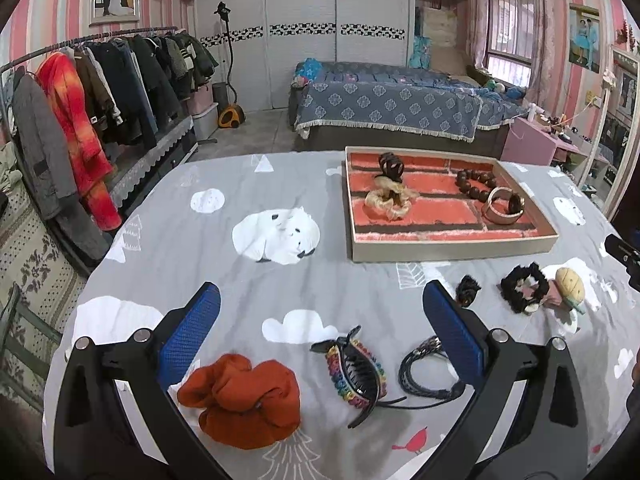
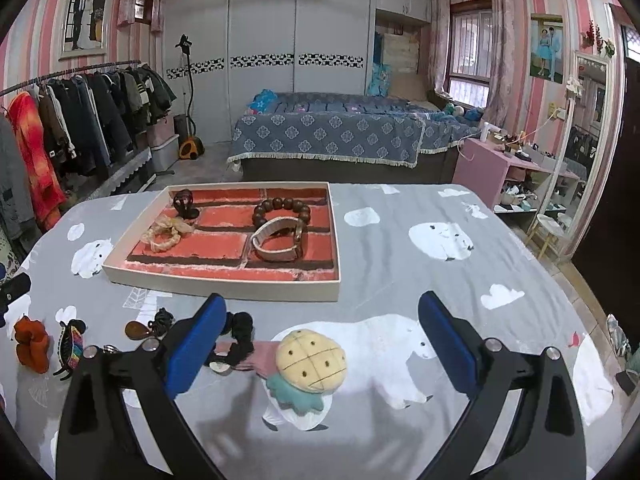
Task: Organize jewelry
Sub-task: 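Withdraw both tools from the tray toward the remaining items, then grasp the rainbow claw clip with the left tool while the right tool grasps the black scrunchie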
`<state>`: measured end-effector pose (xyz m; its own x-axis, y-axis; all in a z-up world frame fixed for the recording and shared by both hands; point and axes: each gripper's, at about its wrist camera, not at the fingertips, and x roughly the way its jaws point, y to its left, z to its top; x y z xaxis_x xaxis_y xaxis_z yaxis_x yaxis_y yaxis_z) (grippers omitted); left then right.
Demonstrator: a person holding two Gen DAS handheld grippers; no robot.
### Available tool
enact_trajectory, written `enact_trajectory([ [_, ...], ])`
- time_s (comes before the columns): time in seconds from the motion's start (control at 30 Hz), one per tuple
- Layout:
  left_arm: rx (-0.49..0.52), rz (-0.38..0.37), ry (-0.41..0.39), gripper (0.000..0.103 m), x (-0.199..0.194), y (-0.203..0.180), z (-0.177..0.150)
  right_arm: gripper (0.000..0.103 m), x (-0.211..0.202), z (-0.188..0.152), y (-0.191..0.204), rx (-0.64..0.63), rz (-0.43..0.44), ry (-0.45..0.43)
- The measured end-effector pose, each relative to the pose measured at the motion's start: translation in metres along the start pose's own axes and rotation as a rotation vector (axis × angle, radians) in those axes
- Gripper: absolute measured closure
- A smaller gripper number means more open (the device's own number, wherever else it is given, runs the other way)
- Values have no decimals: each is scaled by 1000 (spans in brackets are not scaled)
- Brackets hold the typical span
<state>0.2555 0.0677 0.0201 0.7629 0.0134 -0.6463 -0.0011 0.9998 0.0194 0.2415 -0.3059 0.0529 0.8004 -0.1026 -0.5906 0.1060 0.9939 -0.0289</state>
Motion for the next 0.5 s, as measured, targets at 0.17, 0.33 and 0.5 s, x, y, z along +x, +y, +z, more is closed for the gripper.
enact_trajectory([
  [0.17, 15, -4, 19, 5, 8, -7, -9, 9, 8, -6, 8, 8, 6, 21],
  [0.33, 28, -19, 26, 5, 13, -15, -17, 9, 13, -8, 17, -9, 4, 22],
  [0.5, 31, -39, 34, 8, 18, -26, -21, 19, 23, -10, 31, -48, 7, 48],
])
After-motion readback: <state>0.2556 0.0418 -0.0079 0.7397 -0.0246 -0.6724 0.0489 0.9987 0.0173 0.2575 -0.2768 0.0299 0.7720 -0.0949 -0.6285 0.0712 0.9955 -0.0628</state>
